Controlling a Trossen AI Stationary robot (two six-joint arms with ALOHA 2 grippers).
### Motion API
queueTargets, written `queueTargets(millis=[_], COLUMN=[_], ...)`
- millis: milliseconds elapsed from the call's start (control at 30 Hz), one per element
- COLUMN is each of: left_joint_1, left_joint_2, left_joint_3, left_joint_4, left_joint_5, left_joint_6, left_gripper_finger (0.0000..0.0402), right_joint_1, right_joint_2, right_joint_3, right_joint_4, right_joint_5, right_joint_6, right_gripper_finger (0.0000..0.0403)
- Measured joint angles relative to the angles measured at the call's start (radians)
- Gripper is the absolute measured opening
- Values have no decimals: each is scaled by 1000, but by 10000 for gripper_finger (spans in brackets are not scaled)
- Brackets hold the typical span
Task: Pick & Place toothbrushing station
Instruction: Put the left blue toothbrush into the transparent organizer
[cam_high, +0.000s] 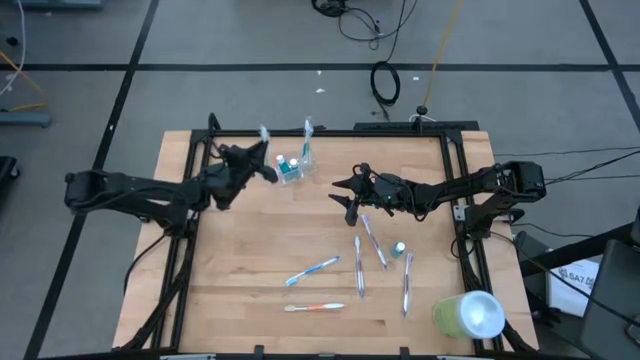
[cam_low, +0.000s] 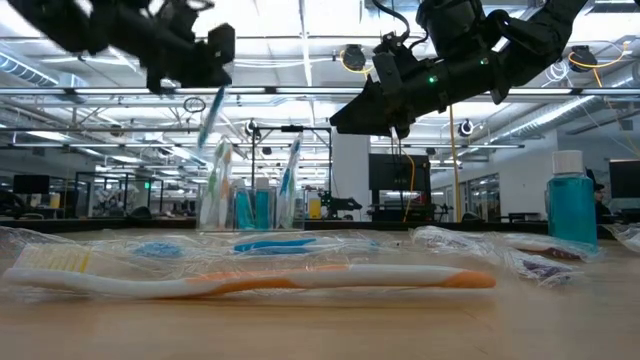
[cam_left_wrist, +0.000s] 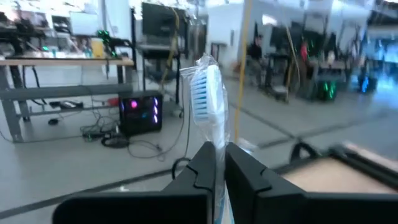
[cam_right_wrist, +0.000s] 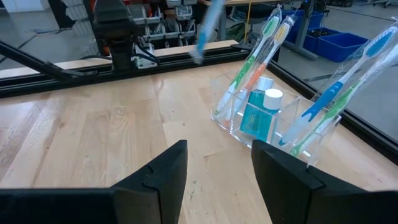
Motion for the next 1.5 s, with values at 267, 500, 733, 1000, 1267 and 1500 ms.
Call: queueTargets(millis=[267, 500, 733, 1000, 1267, 1500], left_joint_1=[169, 201, 200, 180, 138, 129], left_joint_2=[134, 270, 357, 459, 527, 523], left_joint_3=[-128, -127, -127, -126, -125, -125], left_joint_4=[279, 401, 414, 414, 418, 406], left_joint_5=[163, 167, 162, 151, 89, 75], left_joint_6=[-67, -25, -28, -131, -180, -151], left_gripper_finger=[8, 25, 7, 35, 7, 70], right_joint_1=[-3, -8, -8, -8, -8, -9], right_joint_2=[0, 0, 0, 0, 0, 0], right_joint_3=[0, 0, 0, 0, 0, 0], right_joint_4=[1, 0, 0, 0, 0, 0], right_joint_5=[0, 1, 1, 1, 1, 1], right_joint_6=[0, -8, -8, -8, -8, -8], right_gripper_finger=[171, 171, 171, 171, 171, 171])
